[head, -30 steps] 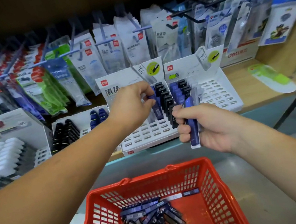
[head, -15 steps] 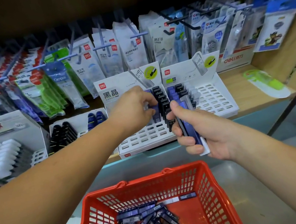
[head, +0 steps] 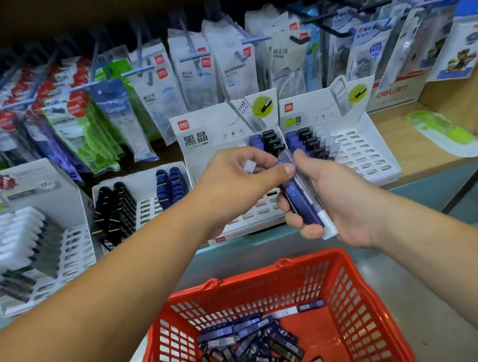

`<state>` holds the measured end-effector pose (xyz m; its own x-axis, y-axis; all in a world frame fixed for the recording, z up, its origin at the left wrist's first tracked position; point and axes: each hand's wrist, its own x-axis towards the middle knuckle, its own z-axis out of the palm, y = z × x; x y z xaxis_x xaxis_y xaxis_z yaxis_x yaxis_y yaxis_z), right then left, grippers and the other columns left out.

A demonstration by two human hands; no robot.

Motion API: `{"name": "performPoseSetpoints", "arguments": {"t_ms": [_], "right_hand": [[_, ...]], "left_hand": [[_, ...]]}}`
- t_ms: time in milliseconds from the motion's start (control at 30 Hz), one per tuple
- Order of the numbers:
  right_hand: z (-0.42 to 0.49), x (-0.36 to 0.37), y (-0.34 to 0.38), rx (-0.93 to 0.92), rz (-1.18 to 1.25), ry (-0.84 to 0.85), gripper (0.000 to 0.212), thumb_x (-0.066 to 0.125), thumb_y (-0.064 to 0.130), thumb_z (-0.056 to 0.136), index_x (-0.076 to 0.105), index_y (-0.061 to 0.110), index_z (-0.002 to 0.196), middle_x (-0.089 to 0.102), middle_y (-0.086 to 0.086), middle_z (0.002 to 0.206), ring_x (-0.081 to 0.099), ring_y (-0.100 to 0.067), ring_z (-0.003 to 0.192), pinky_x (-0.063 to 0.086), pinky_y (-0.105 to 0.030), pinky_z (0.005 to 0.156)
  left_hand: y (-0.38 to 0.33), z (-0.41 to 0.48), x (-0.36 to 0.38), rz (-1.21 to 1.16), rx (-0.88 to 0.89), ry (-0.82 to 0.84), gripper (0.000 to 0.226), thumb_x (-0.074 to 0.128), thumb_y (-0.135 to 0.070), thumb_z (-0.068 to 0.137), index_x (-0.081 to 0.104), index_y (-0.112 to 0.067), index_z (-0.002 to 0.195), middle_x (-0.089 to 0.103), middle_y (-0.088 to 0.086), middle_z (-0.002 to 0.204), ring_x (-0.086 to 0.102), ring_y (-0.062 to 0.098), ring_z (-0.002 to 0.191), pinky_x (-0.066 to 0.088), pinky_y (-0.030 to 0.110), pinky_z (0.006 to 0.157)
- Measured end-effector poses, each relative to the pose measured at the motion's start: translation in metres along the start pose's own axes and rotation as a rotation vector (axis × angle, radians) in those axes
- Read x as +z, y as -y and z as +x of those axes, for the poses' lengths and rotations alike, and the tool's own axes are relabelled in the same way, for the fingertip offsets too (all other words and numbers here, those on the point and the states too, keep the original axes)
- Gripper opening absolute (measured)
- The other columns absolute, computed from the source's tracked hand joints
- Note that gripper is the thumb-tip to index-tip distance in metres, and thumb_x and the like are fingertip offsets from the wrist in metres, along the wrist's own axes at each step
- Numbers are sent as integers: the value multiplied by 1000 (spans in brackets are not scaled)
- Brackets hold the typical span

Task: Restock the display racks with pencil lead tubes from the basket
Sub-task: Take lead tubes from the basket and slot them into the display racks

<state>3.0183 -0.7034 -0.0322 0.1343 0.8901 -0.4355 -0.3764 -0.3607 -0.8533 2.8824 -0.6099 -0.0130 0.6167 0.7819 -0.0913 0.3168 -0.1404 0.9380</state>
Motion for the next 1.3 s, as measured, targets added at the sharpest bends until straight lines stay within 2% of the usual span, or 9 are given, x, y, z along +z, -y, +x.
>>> {"name": "performPoseSetpoints", "arguments": {"t_ms": [100, 267, 433, 633, 833, 967, 1133, 1200, 1300], "right_hand": [[-2, 5, -2, -66, -111, -81, 55, 40, 64, 102, 63, 14, 99, 61, -13, 72, 53, -25, 51, 30, -22, 42], [-1, -2, -5, -85, -170, -232, 61, 38, 71, 98, 63, 15, 107, 64, -12, 70, 53, -23, 50, 30, -21, 41], [1, -8, -6, -32, -67, -255, 68, 44, 77, 93, 64, 15, 115, 60, -11, 69, 45, -22, 46, 21, -20, 41], [-3, -21, -8, -111, -117, -240, 23, 74, 28, 93, 61, 12, 104, 57, -9, 73, 38, -16, 47, 17, -21, 40], [-2, -28, -9, -109, -23, -263, 24, 71, 28, 97, 57, 9, 101, 63, -10, 75, 39, -14, 45, 21, -20, 36], [-4, -30, -10, -84, -55, -233, 33, 71, 30, 97, 59, 5, 115, 62, -7, 72, 38, -15, 46, 20, -20, 37], [-4, -31, -8, -44, -9, -177, 43, 67, 35, 98, 60, 3, 126, 60, -7, 70, 39, -15, 48, 20, -21, 37], [-4, -31, -7, -36, -1, -167, 43, 64, 39, 100, 60, 5, 126, 61, -8, 70, 44, -17, 49, 23, -21, 37], [-5, -30, -7, -26, -27, -140, 42, 59, 45, 101, 62, 11, 126, 64, -10, 73, 51, -20, 51, 27, -21, 38]], "left_hand": [[0, 3, -7, 1, -32, 60, 21, 81, -29, 89, 77, -11, 99, 50, -12, 53, 36, 10, 49, 28, 19, 43], [5, 8, -19, -73, -74, 115, 13, 75, -11, 93, 76, -12, 105, 56, -6, 65, 40, 10, 51, 30, 22, 45], [4, 15, -35, -181, -43, -41, 22, 78, -3, 89, 74, -12, 109, 67, 3, 83, 53, 9, 57, 32, 19, 44], [-6, 18, -33, -53, 106, -159, 11, 72, -4, 93, 72, -10, 102, 66, 2, 67, 71, 16, 68, 39, 11, 46], [-13, 16, -18, -68, 68, -54, 12, 72, -24, 97, 72, -13, 100, 73, 18, 73, 44, 11, 39, 27, 20, 40], [-13, 17, -25, -105, 84, 71, 21, 74, -10, 94, 68, -6, 113, 67, 17, 75, 76, 21, 73, 24, 21, 39], [-9, 25, -43, 125, 171, -131, 18, 75, -30, 95, 72, -12, 92, 69, 9, 69, 73, 22, 60, 50, 21, 56], [-5, 29, -47, 240, 187, -181, 19, 77, -34, 93, 75, -15, 89, 70, 5, 72, 72, 16, 56, 50, 26, 62], [1, 32, -39, 407, 154, -131, 13, 75, -36, 94, 74, -24, 89, 67, -5, 60, 59, 3, 45, 43, 18, 49]]}}
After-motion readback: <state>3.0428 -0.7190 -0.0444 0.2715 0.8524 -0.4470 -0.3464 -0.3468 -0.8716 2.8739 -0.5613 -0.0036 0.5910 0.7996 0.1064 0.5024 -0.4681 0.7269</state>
